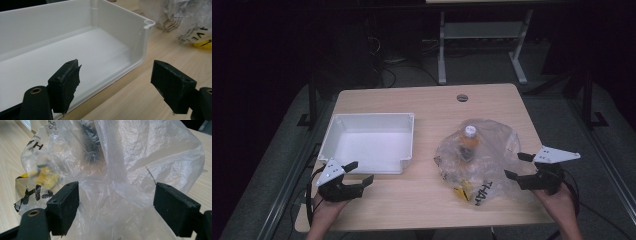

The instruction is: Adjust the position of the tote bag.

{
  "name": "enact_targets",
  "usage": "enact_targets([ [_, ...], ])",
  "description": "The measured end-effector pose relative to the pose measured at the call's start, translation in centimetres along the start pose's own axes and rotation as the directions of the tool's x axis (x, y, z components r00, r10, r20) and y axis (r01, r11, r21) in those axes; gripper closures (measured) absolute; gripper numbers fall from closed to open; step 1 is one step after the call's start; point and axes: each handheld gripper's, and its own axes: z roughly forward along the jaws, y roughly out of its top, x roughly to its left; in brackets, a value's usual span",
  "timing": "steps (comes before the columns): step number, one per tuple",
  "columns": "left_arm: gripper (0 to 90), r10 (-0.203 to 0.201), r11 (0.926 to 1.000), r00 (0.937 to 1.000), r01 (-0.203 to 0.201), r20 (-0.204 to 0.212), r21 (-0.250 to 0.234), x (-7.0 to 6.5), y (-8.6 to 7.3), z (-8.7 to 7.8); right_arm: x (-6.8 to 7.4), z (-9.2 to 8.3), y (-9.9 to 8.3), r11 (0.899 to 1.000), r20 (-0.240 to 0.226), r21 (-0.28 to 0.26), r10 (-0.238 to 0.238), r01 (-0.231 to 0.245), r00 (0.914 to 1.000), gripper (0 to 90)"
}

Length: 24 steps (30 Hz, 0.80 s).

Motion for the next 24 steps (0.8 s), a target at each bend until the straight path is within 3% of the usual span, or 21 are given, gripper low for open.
enact_targets([
  [12, 22.0, 0.063, 0.9979, 0.9943, -0.064, 0.086, 0.010, -1.3, 0.1, 0.4, 0.1, 0.2, 0.0, 1.000, -0.008, 0.001, -0.003, 0.003, 1.0000, 20.3],
  [24, 22.0, 0.109, 0.9939, 0.9859, -0.111, 0.127, 0.004, -2.4, 0.3, 0.8, 0.1, 0.3, 0.0, 1.000, -0.014, 0.005, -0.007, 0.007, 0.9999, 20.5],
])
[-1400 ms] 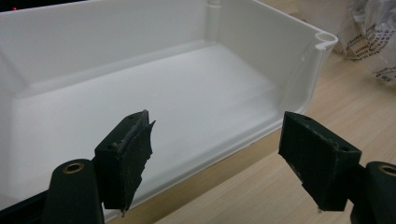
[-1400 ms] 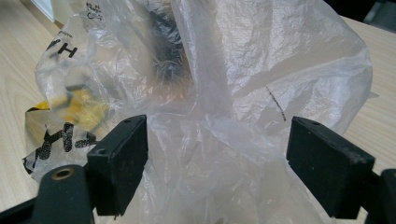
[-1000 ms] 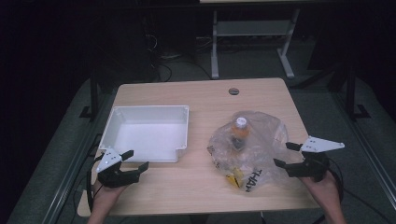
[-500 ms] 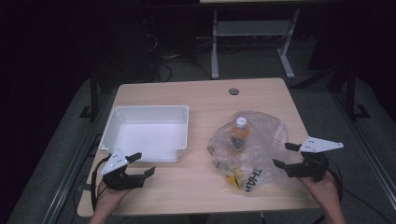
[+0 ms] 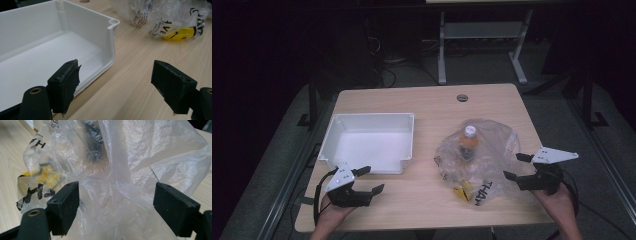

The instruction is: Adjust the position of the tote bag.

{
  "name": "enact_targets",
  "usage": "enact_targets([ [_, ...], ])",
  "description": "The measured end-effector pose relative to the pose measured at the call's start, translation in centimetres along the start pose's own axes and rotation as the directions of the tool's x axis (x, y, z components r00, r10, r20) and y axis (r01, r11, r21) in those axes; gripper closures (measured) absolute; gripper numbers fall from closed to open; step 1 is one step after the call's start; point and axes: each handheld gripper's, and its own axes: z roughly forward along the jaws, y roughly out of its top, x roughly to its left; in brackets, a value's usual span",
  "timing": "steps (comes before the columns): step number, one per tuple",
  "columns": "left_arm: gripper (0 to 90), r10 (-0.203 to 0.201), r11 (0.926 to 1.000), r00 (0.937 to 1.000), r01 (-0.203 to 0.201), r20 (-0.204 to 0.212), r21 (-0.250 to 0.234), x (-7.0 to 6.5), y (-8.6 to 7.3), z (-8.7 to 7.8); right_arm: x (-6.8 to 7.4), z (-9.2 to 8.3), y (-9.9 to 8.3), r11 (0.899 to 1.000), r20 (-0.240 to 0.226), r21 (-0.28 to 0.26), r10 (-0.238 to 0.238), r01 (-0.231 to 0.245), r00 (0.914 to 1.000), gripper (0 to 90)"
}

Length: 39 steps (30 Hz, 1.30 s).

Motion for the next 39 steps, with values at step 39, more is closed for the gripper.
enact_targets([
  [39, 22.0, 0.141, 0.9884, 0.9692, -0.149, 0.202, 0.029, -4.3, 3.4, 3.8, 0.1, 0.1, 0.0, 1.000, -0.014, -0.009, 0.007, -0.007, 0.9999, 20.7],
])
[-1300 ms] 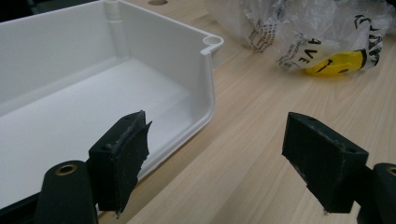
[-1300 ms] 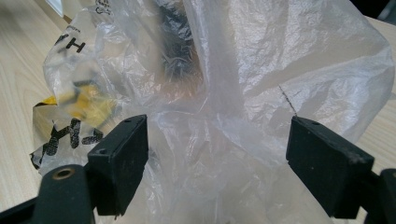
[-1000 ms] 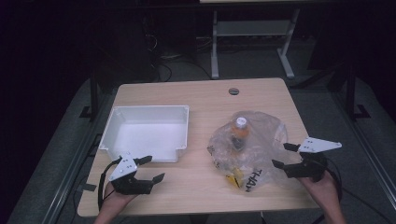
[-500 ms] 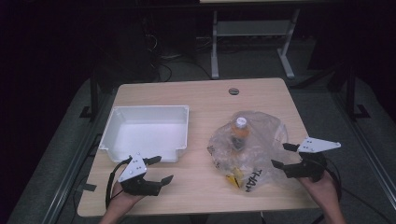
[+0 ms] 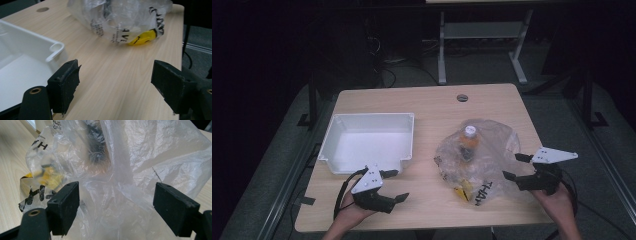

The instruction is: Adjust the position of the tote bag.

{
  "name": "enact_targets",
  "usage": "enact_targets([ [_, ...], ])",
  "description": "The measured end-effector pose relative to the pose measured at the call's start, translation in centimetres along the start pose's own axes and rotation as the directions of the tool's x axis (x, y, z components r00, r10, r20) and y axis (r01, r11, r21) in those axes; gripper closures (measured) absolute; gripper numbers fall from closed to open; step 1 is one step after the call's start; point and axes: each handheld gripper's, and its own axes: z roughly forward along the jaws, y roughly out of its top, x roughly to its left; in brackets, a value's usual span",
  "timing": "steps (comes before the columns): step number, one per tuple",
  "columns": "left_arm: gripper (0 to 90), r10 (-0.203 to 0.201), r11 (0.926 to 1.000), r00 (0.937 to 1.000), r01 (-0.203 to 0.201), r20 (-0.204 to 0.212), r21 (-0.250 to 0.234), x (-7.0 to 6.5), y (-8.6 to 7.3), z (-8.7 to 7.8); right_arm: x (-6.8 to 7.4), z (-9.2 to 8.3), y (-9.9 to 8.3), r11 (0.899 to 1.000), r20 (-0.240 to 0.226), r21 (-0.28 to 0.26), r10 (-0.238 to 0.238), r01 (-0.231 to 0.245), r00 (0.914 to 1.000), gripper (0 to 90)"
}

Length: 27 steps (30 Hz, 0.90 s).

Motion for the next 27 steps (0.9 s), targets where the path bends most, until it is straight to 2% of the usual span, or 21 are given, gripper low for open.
enact_targets([
  [1, 22.0, 0.004, 1.0000, 0.9999, -0.004, 0.014, 0.004, -0.1, 0.2, 0.2, 0.0, 0.0, 0.0, 1.000, 0.000, 0.000, 0.000, 0.000, 1.0000, 20.7],
  [3, 22.2, 0.042, 0.9986, 0.9983, -0.043, 0.041, 0.030, -0.4, 0.7, 1.0, 0.0, -0.1, 0.0, 1.000, -0.004, -0.006, 0.000, 0.000, 1.0000, 20.7],
  [4, 22.1, 0.042, 0.9986, 0.9983, -0.043, 0.041, 0.030, -0.4, 0.7, 1.0, 0.0, -0.2, -0.1, 1.000, -0.005, -0.004, 0.003, -0.003, 1.0000, 20.7],
  [5, 22.1, 0.049, 0.9979, 0.9969, -0.052, 0.062, 0.039, -0.6, 0.9, 1.6, -0.1, -0.2, -0.1, 1.000, -0.004, -0.006, 0.001, -0.001, 1.0000, 20.7],
  [18, 22.1, 0.033, 0.9983, 0.9923, -0.039, 0.120, 0.043, -0.9, 2.2, 3.0, 0.0, -0.3, -0.1, 1.000, -0.007, -0.020, -0.005, 0.005, 1.0000, 20.7],
  [21, 21.9, 0.044, 0.9977, 0.9892, -0.050, 0.140, 0.045, -1.0, 2.6, 3.2, 0.0, -0.3, -0.1, 1.000, -0.008, -0.014, -0.001, 0.001, 1.0000, 20.7],
  [23, 22.0, 0.047, 0.9975, 0.9839, -0.055, 0.173, 0.044, -1.3, 3.1, 3.7, 0.0, -0.3, -0.1, 1.000, -0.008, -0.020, -0.003, 0.003, 1.0000, 20.7],
  [26, 21.8, 0.055, 0.9966, 0.9812, -0.065, 0.185, 0.050, -1.4, 3.4, 4.1, 0.0, -0.3, -0.1, 1.000, -0.010, -0.015, -0.001, 0.000, 1.0000, 20.9],
  [27, 21.7, 0.053, 0.9952, 0.9803, -0.067, 0.190, 0.071, -1.4, 3.7, 4.5, 0.0, -0.3, -0.1, 1.000, -0.010, -0.014, -0.001, 0.001, 0.9999, 20.9],
])
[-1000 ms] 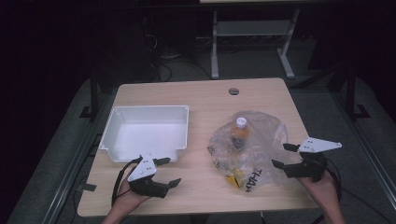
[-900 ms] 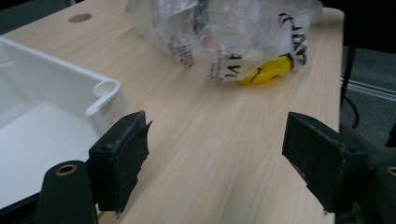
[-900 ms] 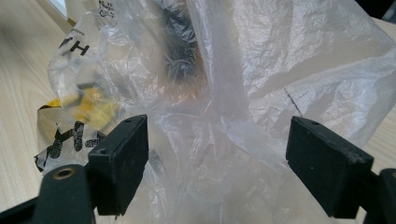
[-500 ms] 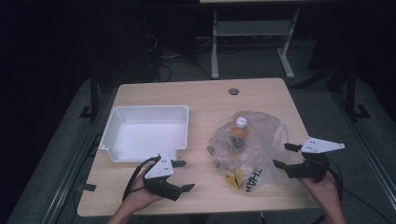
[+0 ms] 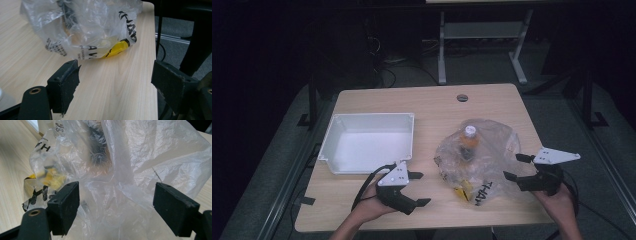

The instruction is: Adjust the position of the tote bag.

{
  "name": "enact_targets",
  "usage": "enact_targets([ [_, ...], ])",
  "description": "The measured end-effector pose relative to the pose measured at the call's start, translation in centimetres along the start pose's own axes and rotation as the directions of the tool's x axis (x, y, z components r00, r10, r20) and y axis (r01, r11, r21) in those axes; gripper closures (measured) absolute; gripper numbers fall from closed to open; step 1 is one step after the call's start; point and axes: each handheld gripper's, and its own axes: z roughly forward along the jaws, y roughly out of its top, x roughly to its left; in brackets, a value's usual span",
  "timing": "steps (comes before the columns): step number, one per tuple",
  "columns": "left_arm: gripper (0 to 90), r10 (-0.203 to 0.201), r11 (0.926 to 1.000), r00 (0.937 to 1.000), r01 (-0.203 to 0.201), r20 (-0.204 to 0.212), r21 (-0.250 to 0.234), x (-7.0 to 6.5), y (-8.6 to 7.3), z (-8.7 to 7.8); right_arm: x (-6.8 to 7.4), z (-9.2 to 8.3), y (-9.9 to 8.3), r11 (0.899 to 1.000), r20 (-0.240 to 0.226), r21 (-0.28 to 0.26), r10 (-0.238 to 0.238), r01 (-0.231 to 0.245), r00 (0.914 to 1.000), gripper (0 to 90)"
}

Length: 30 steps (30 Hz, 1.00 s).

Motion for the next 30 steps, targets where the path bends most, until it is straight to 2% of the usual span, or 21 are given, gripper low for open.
enact_targets([
  [3, 21.2, -0.011, 0.9998, 0.9999, 0.011, 0.002, 0.017, 0.2, 0.4, 0.5, 0.0, 0.0, 0.0, 1.000, -0.001, -0.002, 0.001, -0.001, 1.0000, 20.9],
  [4, 21.2, -0.019, 0.9995, 0.9997, 0.019, 0.013, 0.027, 0.3, 0.6, 0.7, 0.0, 0.0, 0.0, 1.000, -0.002, -0.002, 0.001, -0.001, 1.0000, 20.9],
  [11, 17.2, -0.016, 0.9992, 0.9996, 0.015, 0.023, 0.038, 0.6, 1.6, 1.1, -0.1, 0.0, 0.1, 1.000, -0.006, -0.005, -0.008, 0.008, 1.0000, 21.0],
  [13, 16.1, -0.026, 0.9987, 0.9987, 0.024, 0.043, 0.046, 0.8, 2.1, 1.3, -0.1, 0.1, 0.1, 1.000, -0.009, -0.002, -0.004, 0.004, 1.0000, 21.0],
  [21, 16.0, -0.003, 0.9982, 0.9996, 0.001, 0.030, 0.060, 0.9, 3.0, 1.8, -0.2, -0.1, 0.0, 1.000, -0.006, -0.013, -0.001, 0.001, 1.0000, 21.0],
  [23, 16.0, 0.012, 0.9968, 0.9998, -0.013, 0.017, 0.079, 0.9, 3.3, 2.1, -0.3, -0.1, 0.0, 1.000, -0.008, -0.015, 0.001, -0.001, 1.0000, 21.1],
  [30, 16.3, 0.003, 0.9978, 1.0000, -0.003, 0.003, 0.066, 1.1, 3.8, 2.2, -0.1, 0.2, 0.1, 1.000, -0.014, -0.006, -0.005, 0.005, 0.9999, 21.3],
])
